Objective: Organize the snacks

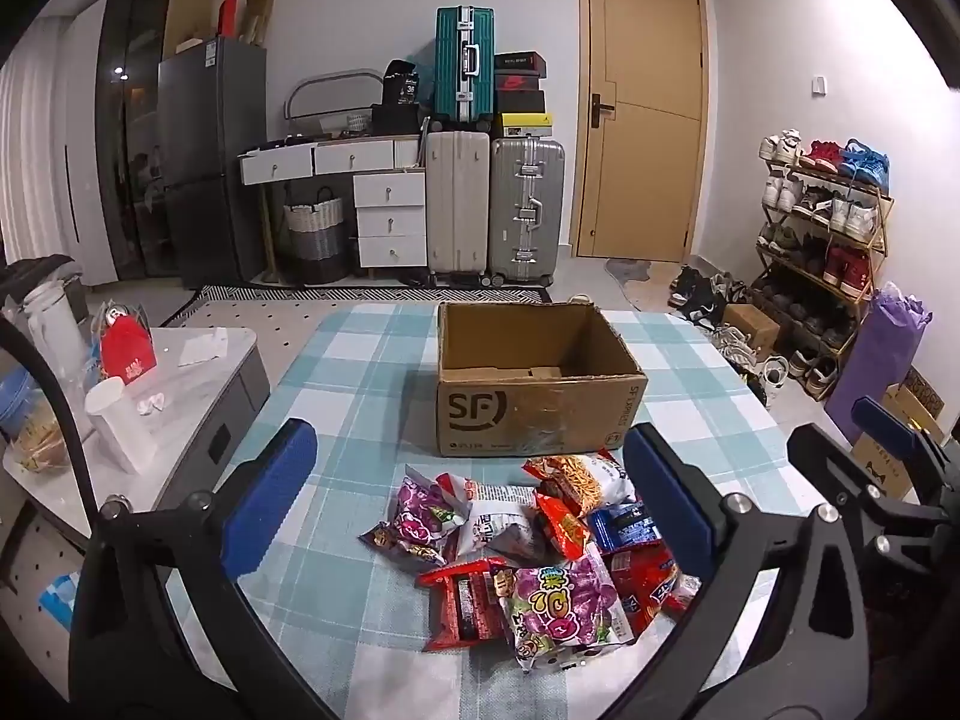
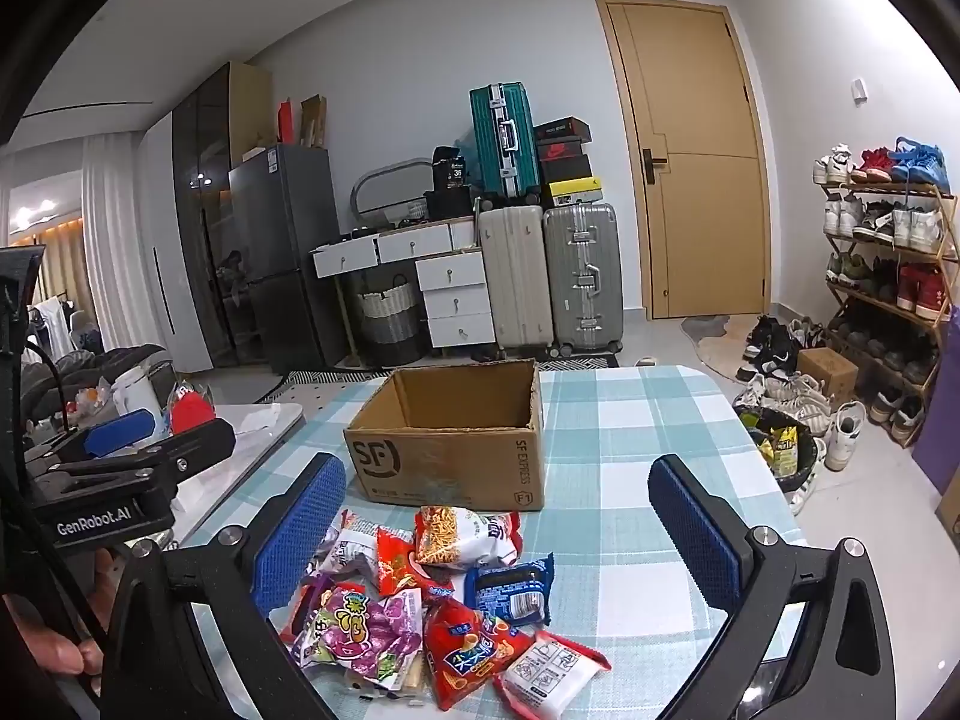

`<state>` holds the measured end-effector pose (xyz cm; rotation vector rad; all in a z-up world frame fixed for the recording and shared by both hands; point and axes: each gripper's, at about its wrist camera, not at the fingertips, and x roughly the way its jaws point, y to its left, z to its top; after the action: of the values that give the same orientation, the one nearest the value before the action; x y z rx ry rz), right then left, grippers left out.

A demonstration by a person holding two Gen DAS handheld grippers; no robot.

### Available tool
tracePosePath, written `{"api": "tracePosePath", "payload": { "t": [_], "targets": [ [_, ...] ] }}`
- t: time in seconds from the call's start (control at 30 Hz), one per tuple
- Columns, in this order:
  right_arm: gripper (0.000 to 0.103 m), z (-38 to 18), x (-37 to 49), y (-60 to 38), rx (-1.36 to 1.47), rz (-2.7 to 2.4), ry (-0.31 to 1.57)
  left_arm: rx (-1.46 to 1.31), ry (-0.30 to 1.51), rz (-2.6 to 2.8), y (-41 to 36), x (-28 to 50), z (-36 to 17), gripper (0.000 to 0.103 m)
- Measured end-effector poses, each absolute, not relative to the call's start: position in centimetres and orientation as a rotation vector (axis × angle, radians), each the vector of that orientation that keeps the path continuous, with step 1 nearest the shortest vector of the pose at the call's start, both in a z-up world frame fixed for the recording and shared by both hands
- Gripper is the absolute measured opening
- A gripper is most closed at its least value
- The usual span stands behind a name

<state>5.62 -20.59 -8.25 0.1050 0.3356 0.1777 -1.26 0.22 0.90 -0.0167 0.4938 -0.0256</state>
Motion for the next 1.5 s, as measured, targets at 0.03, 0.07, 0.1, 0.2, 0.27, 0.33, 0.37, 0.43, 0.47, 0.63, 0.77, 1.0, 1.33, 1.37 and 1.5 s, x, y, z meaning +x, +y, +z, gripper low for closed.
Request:
{"api": "tracePosePath", "payload": {
  "t": [0.03, 0.07, 0.1, 0.2, 0.27, 0.33, 0.37, 0.43, 0.47, 0.63, 0.77, 1.0, 1.33, 1.37, 1.5],
  "targets": [
    [0.103, -8.2, 5.6, -20.6, 0.106, 0.178, 0.335, -0.017, 0.494, -0.026, 0.3, -1.3, 0.9, 0.102],
    [0.103, -8.2, 5.6, -20.6, 0.107, 0.179, 0.335, -0.016, 0.496, -0.027, 0.3, -1.3, 0.7, 0.102],
    [0.103, -8.2, 5.4, -20.4, 0.107, 0.179, 0.336, -0.016, 0.497, -0.028, 0.3, -1.3, 0.7, 0.102],
    [0.103, -8.4, 5.4, -20.2, 0.111, 0.186, 0.343, -0.013, 0.499, -0.030, 0.2, -1.2, 0.6, 0.102],
    [0.103, -8.6, 6.0, -20.0, 0.117, 0.207, 0.362, -0.008, 0.500, -0.027, 0.1, -1.3, 0.5, 0.102],
    [0.103, -8.8, 6.0, -19.7, 0.109, 0.201, 0.366, -0.007, 0.506, -0.032, 0.0, -1.2, 0.3, 0.102],
    [0.103, -8.8, 6.0, -19.6, 0.106, 0.199, 0.364, -0.008, 0.510, -0.036, 0.1, -1.1, 0.2, 0.102],
    [0.103, -8.9, 5.9, -19.5, 0.106, 0.202, 0.362, -0.006, 0.520, -0.037, -0.1, -0.8, -0.1, 0.102],
    [0.103, -8.9, 5.9, -19.6, 0.108, 0.203, 0.362, -0.006, 0.521, -0.037, -0.1, -0.8, -0.2, 0.102],
    [0.103, -8.9, 5.9, -19.6, 0.112, 0.208, 0.364, -0.006, 0.523, -0.044, -0.2, -0.8, -0.4, 0.102],
    [0.103, -9.0, 5.9, -19.4, 0.109, 0.209, 0.364, -0.007, 0.523, -0.046, -0.3, -0.9, -0.5, 0.102],
    [0.103, -9.0, 6.0, -19.4, 0.109, 0.208, 0.364, -0.006, 0.525, -0.046, -0.3, -0.9, -0.5, 0.102],
    [0.103, -9.0, 5.9, -19.5, 0.104, 0.209, 0.362, -0.001, 0.528, -0.057, -0.5, -0.9, -0.8, 0.102],
    [0.103, -9.0, 5.9, -19.5, 0.104, 0.208, 0.362, -0.002, 0.529, -0.057, -0.5, -0.9, -0.8, 0.102],
    [0.103, -9.0, 5.9, -19.4, 0.104, 0.209, 0.362, -0.001, 0.530, -0.055, -0.5, -0.9, -0.8, 0.102]
  ]
}}
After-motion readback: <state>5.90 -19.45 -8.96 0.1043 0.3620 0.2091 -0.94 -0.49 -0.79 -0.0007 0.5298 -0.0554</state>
